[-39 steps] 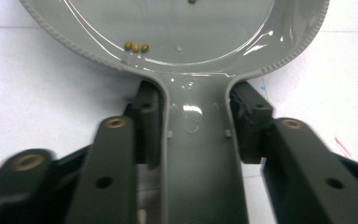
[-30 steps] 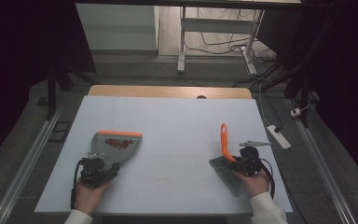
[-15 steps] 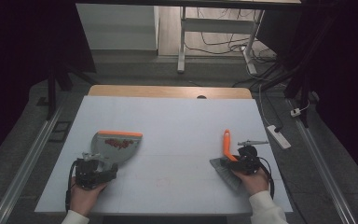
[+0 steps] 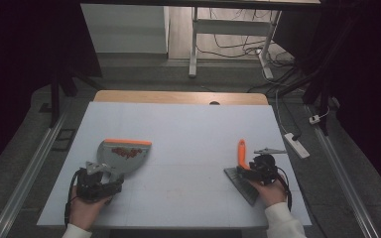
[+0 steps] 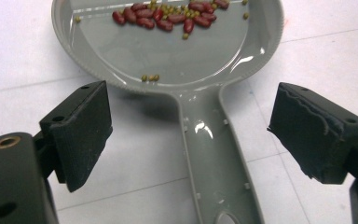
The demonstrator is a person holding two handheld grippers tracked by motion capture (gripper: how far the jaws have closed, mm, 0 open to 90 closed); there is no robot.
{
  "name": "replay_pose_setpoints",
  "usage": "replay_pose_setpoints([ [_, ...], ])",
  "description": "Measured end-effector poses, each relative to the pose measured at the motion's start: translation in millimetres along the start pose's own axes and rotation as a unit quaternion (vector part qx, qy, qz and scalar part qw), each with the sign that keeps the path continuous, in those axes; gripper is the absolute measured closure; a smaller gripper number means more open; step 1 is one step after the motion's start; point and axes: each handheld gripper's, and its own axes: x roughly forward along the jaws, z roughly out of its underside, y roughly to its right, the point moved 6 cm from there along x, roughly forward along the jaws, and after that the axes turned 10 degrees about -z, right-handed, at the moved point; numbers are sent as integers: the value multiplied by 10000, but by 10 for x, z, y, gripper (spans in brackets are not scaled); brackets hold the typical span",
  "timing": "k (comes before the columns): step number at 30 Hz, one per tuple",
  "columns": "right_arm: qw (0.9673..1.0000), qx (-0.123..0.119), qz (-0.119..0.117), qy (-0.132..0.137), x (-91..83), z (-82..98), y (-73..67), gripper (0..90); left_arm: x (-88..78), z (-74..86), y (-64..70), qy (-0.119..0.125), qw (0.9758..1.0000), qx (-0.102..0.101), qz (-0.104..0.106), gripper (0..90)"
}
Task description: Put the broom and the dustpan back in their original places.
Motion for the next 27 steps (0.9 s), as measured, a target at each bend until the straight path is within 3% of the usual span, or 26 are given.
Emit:
replay_pose_setpoints([
  [4, 9997, -140, 39, 200, -62, -39, -42, 392, -49, -48, 13, 124, 9996, 254, 48, 145],
  [9, 9981, -498, 34, 364, -127, -66, -123, 398, -63, -103, 44, 128, 9982, 460, 361, 162],
  [13, 9962, -709, -128, 493, -184, -72, -195, 398, -72, -138, 63, 212, 9961, 566, 647, 176],
  [19, 9921, -1017, -432, 589, -223, -61, -319, 399, -48, -191, 121, 208, 9899, 844, 1120, 200],
  [27, 9861, -1346, -829, 502, -195, -1, -501, 399, 22, -217, 185, 219, 9799, 1261, 1529, 201],
])
